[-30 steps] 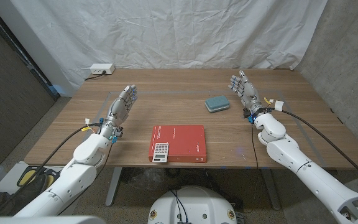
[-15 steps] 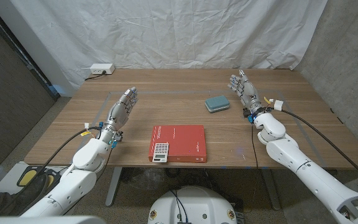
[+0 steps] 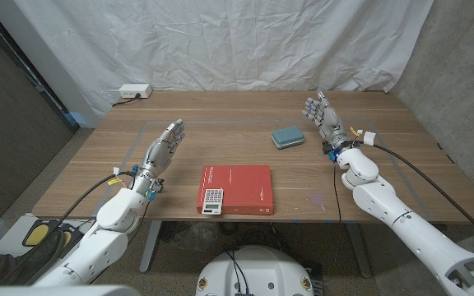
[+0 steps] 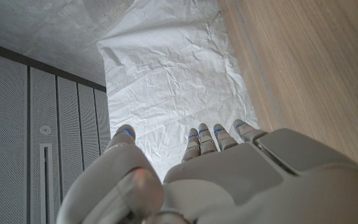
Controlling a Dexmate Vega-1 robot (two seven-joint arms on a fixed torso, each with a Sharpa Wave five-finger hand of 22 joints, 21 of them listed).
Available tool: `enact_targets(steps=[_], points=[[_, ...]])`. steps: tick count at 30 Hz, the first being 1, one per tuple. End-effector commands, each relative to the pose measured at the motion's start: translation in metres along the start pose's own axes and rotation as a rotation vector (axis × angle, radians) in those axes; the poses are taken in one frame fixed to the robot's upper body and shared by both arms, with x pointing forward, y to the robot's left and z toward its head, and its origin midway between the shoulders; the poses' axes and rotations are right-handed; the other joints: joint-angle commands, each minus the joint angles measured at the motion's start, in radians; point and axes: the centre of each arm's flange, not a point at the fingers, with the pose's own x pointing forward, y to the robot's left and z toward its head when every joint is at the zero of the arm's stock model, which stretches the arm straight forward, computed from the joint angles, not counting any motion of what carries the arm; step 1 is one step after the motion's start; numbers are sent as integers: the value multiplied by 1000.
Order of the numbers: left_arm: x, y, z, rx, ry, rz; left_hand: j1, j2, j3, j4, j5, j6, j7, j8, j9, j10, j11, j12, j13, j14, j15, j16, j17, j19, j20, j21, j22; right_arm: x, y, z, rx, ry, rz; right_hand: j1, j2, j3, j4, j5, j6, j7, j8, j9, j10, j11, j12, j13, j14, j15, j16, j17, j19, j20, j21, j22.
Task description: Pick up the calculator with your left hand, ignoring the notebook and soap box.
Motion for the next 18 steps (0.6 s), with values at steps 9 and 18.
enact_targets(steps=[9, 18], points=[[-27, -6, 7, 27, -13, 18, 16, 4, 2, -8, -3, 9, 0, -2, 4, 4, -1, 0, 2, 7, 0, -4, 4, 6, -45, 2, 4, 10, 2, -3, 8, 1, 12, 13, 1, 4, -6, -1, 5, -7, -7, 4, 11, 3, -4, 5, 4, -2, -4, 4, 7, -6, -5, 5], [-40, -8, 18, 60, -48, 18, 19, 5, 1, -9, -4, 11, 0, -3, 4, 7, 2, -1, 2, 9, 0, -5, 4, 7, -44, 2, 4, 11, 5, -2, 12, -2, 13, 13, 2, 3, -7, -2, 4, -8, -8, 4, 12, 3, -5, 5, 4, 0, -4, 4, 8, -6, -7, 5]])
